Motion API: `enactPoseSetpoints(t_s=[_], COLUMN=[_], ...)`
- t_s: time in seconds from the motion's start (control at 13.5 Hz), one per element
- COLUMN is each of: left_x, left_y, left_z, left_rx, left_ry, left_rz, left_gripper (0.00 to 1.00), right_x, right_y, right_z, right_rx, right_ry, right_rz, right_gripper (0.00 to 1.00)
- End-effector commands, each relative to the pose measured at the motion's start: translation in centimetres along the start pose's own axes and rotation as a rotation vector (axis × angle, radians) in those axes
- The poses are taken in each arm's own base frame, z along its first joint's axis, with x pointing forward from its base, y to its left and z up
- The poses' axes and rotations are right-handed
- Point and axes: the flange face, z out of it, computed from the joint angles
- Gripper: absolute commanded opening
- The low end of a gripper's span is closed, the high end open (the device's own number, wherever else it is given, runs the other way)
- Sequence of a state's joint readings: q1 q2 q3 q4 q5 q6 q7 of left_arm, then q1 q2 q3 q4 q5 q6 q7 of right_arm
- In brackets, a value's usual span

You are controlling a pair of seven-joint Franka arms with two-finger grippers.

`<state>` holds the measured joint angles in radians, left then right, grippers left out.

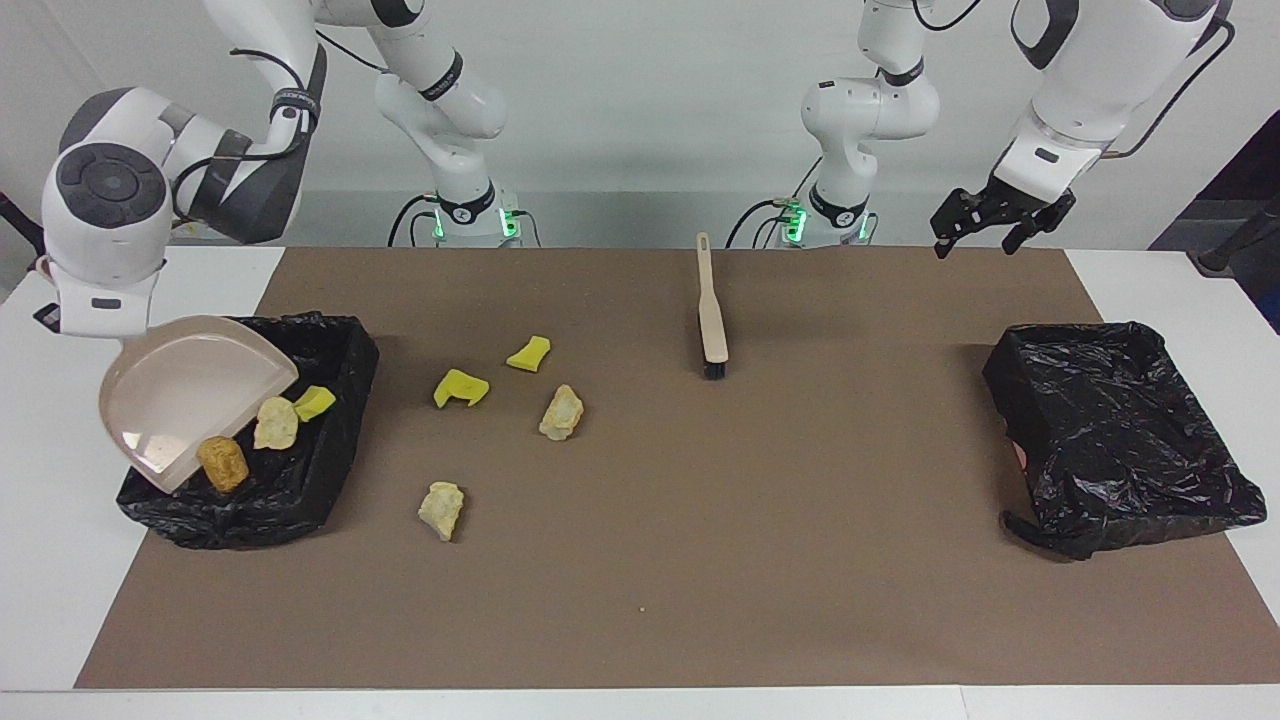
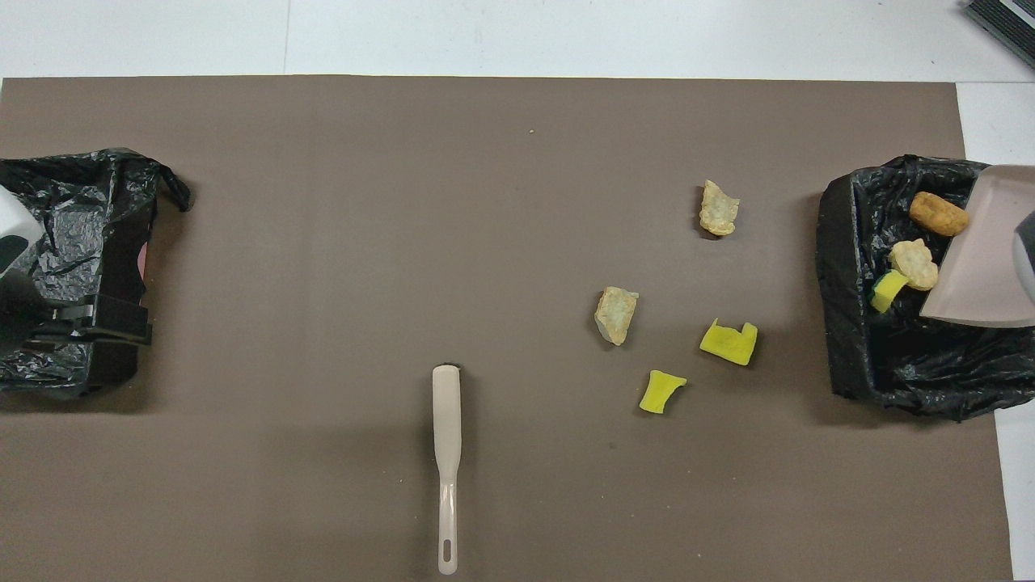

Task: Sweep and dump trash in bin
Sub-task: 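Tip the dustpan over the bin with the right gripper to dump trash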

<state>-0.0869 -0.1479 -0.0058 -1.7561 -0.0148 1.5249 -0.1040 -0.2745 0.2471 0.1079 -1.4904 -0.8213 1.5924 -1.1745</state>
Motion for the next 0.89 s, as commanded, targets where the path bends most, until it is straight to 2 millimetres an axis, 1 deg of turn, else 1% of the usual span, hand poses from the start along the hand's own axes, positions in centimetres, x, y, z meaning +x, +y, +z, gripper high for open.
enactPoseSetpoints(t_s=[0.0, 0.07, 0.22, 0.3, 0.44, 0.52, 0.66, 0.81], left_x=[-0.3, -0.3, -0.2, 0.0, -0.1, -0.1, -0.1, -0.1], left_y=[-0.2, -0.1, 0.1, 0.2, 0.1, 0.1, -0.2, -0.6], left_z=[0.0, -0.1, -0.3, -0.3, -0.3, -0.3, -0.3, -0.2], left_rx=[0.018, 0.018, 0.018, 0.014, 0.014, 0.014, 0.014, 0.013], left_ry=[-0.013, -0.013, -0.01, 0.0, 0.0, 0.0, 0.0, -0.003], left_rz=[0.012, 0.015, 0.015, 0.008, 0.005, 0.005, 0.0, 0.006], left_gripper=[1.0, 1.0, 1.0, 1.0, 1.0, 1.0, 1.0, 1.0], right_x=[-1.5, -2.4, -3.0, -2.4, -1.2, -0.3, 0.7, 1.6], right_y=[-1.0, -1.2, -1.4, -1.6, -1.7, -1.7, -1.0, -1.1], right_z=[-3.1, -3.9, -5.5, -6.4, -7.5, -8.0, -8.7, -8.9], right_rx=[-0.065, -0.079, -0.102, -0.118, -0.143, -0.154, -0.214, -0.192], right_ry=[-0.056, -0.053, -0.03, -0.021, 0.001, 0.05, 0.147, 0.257], right_rz=[-0.01, -0.006, 0.008, 0.0, -0.006, -0.01, -0.005, 0.024], right_gripper=[0.0, 0.0, 0.0, 0.0, 0.0, 0.0, 0.0, 0.0])
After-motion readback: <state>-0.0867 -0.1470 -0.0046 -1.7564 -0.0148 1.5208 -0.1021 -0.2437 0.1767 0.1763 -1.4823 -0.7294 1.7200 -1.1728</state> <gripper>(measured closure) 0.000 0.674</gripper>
